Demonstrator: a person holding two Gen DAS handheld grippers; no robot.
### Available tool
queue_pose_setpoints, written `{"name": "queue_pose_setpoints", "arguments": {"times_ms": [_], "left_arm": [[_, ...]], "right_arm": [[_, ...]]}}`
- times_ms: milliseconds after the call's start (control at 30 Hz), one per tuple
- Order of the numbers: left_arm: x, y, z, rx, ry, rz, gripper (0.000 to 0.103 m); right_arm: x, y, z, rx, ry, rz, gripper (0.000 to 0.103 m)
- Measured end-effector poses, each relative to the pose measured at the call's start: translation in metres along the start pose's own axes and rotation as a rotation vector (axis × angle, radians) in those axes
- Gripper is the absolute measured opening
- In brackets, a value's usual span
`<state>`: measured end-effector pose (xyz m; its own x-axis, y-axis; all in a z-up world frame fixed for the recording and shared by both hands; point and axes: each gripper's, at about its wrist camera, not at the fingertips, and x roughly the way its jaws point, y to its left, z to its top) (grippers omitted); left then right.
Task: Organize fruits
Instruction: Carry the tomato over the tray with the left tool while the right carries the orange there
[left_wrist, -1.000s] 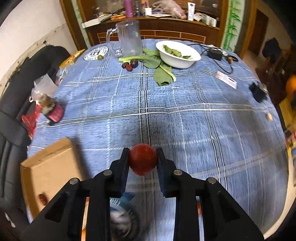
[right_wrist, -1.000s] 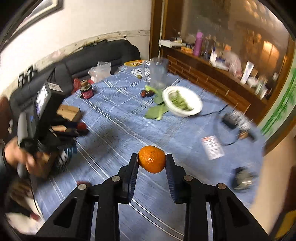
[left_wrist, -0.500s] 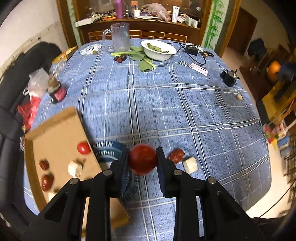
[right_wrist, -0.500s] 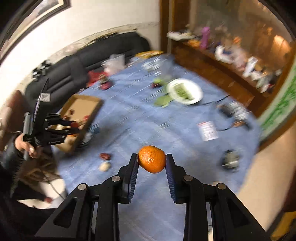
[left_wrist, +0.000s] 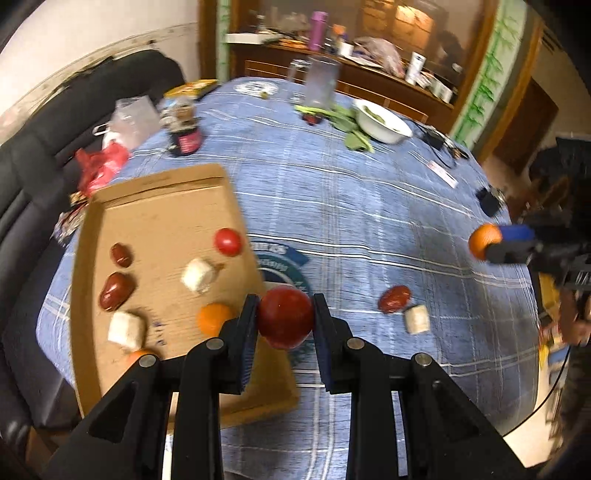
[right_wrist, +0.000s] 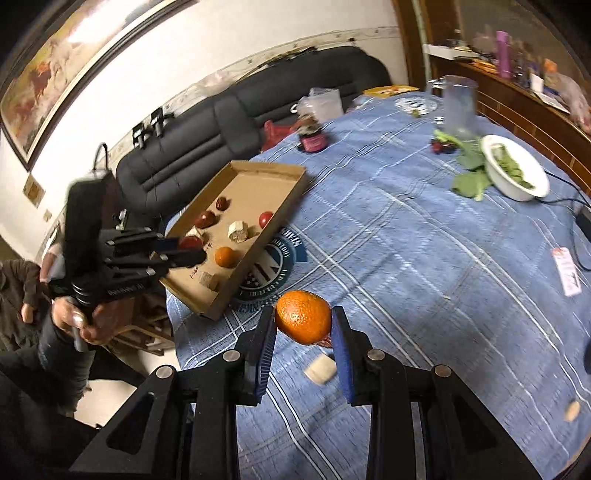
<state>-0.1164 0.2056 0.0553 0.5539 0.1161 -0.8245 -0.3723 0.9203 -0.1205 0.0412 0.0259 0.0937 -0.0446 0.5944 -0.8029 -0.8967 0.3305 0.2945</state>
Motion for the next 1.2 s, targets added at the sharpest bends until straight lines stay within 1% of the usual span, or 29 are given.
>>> {"name": "queue_pose_setpoints", "arguments": {"times_ms": [167,300,433,767,1000,1200], "left_arm": [[-0.002,0.029,-0.006,-0.06,-0.009,0.039,0.025],[-0.003,0.051,-0.01,-0.104,-0.012,0.06,0.025],[-0.007,0.065,-0.012,-0.128,-0.025,0.073,0.025],[-0.007,0.086,-0.011,-0.161,-0.038,0.088,0.025],[-0.006,0.099,-0.01,-0.173,-0.04,0.09,0.025],[-0.001,0.11,-0.002,-0.181,-0.042,0.098,0.025]], "right_arm": [[0.028,0.01,0.007,0.004,0.007,0.045,0.03],[0.041,0.015,0.016,0.01,0.006,0.071,0.03],[0.049,0.024,0.026,-0.002,0.001,0.085,0.03],[0.062,0.043,0.051,-0.015,-0.019,0.13,0.03],[0.075,0.047,0.059,-0.014,-0.009,0.143,0.03],[0.09,0.05,0.069,-0.006,0.0,0.149,0.03]]}}
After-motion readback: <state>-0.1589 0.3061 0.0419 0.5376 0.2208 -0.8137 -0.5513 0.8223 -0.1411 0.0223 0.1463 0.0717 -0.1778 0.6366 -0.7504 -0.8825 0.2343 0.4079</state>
